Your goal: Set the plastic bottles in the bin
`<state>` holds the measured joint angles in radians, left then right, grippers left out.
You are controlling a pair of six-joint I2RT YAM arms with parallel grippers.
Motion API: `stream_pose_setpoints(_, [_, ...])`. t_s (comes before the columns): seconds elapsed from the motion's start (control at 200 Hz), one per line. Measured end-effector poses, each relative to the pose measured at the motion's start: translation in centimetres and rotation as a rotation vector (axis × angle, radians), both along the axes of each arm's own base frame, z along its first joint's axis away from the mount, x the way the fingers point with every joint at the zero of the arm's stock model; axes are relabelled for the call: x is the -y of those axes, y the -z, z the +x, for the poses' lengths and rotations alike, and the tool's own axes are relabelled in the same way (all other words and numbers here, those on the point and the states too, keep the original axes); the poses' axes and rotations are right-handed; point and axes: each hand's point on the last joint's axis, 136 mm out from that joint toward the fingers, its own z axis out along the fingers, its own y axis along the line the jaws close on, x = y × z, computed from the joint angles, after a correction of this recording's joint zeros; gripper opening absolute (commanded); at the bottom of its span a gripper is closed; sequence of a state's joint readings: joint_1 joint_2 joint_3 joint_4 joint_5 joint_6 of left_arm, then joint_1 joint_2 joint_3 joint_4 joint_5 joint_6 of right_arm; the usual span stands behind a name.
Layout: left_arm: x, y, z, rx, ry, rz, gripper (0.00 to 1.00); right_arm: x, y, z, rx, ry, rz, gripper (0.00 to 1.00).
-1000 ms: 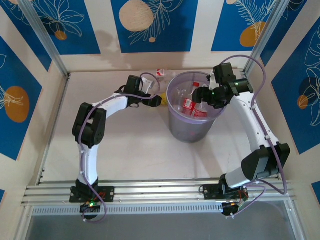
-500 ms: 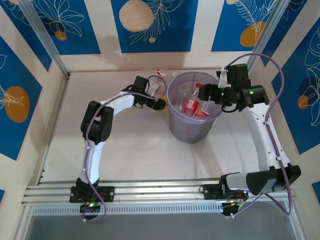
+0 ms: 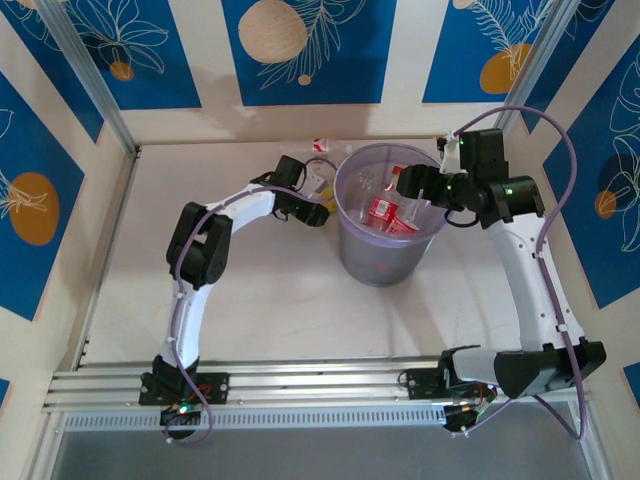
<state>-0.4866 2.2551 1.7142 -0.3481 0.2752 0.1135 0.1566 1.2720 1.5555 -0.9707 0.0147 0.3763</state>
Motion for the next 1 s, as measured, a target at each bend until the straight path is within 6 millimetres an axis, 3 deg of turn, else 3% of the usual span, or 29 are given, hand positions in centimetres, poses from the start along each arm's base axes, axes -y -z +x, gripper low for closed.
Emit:
stream_pose_setpoints(0.235, [-0.5,1.1,-0.3,-0.016,0.001,0.039,0.58,0.1,-0.6,-0.3,0.025,0.006,0.016,0.78])
stream_pose_setpoints(0.685, [-0.6,1.2,-0.5,-0.008,0.009,0.050,0.38,0.3,-1.3,-0.8,0.053,0.014,0.036,0.78])
stream_pose_setpoints(1.0, [-1.6,0.1,-2.7,0.004,0.011,0.047,0.22,0.1,-2.3,-1.5,0.084,0.006,0.055,0.78])
